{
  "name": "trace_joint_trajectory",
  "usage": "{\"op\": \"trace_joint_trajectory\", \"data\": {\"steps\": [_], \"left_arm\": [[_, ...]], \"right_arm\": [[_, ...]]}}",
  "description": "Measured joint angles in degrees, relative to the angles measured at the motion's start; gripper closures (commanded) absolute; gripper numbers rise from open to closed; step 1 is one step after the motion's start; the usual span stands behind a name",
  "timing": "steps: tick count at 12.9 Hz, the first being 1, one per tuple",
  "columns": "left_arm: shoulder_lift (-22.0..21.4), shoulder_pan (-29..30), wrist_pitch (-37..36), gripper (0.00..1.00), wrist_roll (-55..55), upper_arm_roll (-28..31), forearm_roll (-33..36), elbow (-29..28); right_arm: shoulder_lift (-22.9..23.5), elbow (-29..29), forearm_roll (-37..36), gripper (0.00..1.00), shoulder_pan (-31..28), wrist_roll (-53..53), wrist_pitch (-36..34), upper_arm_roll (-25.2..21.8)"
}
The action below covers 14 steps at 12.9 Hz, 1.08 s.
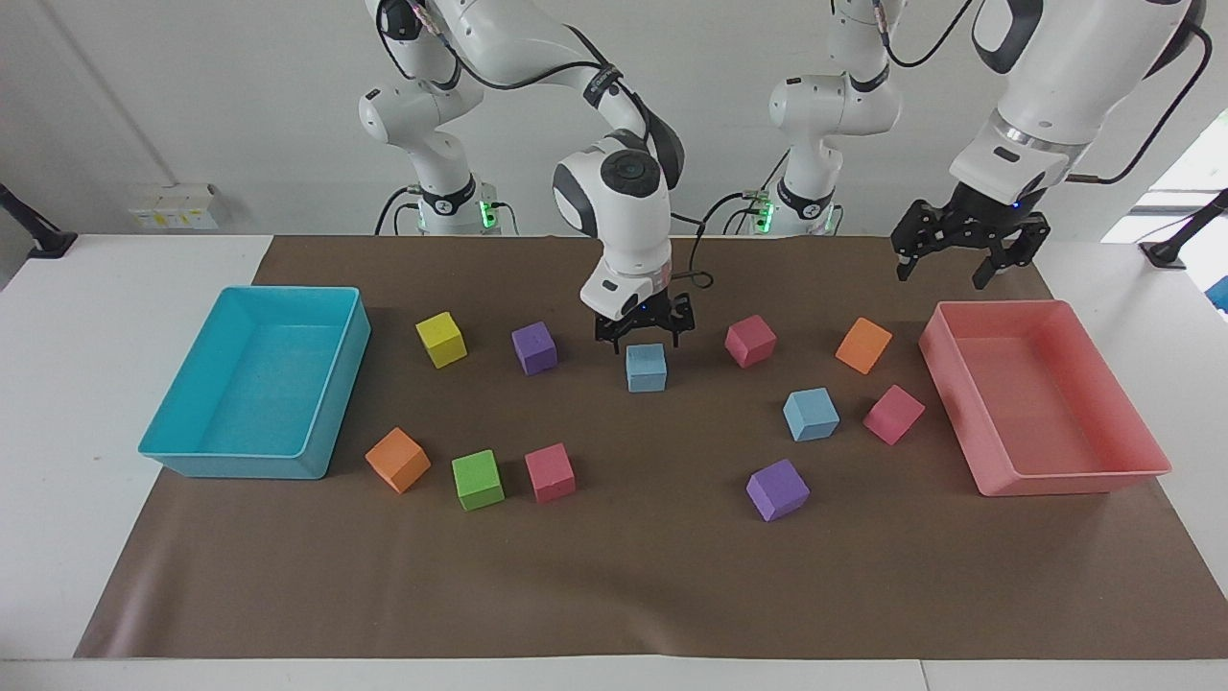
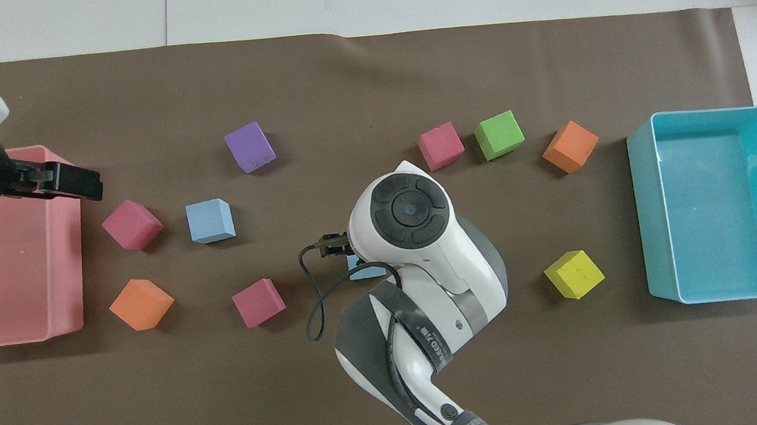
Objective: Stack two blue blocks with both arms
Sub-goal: 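Withdraw the right gripper while the left gripper reaches the other blue cube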
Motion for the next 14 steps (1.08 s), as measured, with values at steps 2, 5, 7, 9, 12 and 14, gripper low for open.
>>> {"op": "trace_joint_trajectory", "data": {"steps": [2,5,7,9,12,14], "left_arm": [[0.4,-0.8,3.9,0.00,-0.5,0.0,0.2,-3.2],[0.5,-1.0,9.2,0.00,-1.9,0.0,0.2,-8.4],[0.6,-1.0,12.8,0.00,-3.1,-0.1,0.2,-12.2],[0.6,-1.5,17.8,0.00,-4.2,-0.1,0.2,-16.0],[1.4,-3.0,25.4,0.00,-6.2,-0.1,0.3,-21.6],[3.8,-3.8,29.0,0.00,-6.9,-0.1,0.6,-22.8]], "right_arm": [[-0.4,-0.2,7.1,0.00,-3.2,-10.1,-0.4,-0.1],[-0.3,-1.3,11.1,0.52,-7.8,-24.7,-0.3,-0.1],[-0.2,-2.5,17.1,0.78,-10.5,-34.7,-0.3,-0.1],[-0.2,-4.1,21.4,0.99,-13.5,-43.2,-0.8,-0.2],[-0.2,-6.7,28.1,1.00,-15.4,-48.7,-1.1,-0.2],[-0.2,-8.4,30.0,1.00,-16.0,-50.9,-1.1,-0.2]]}}
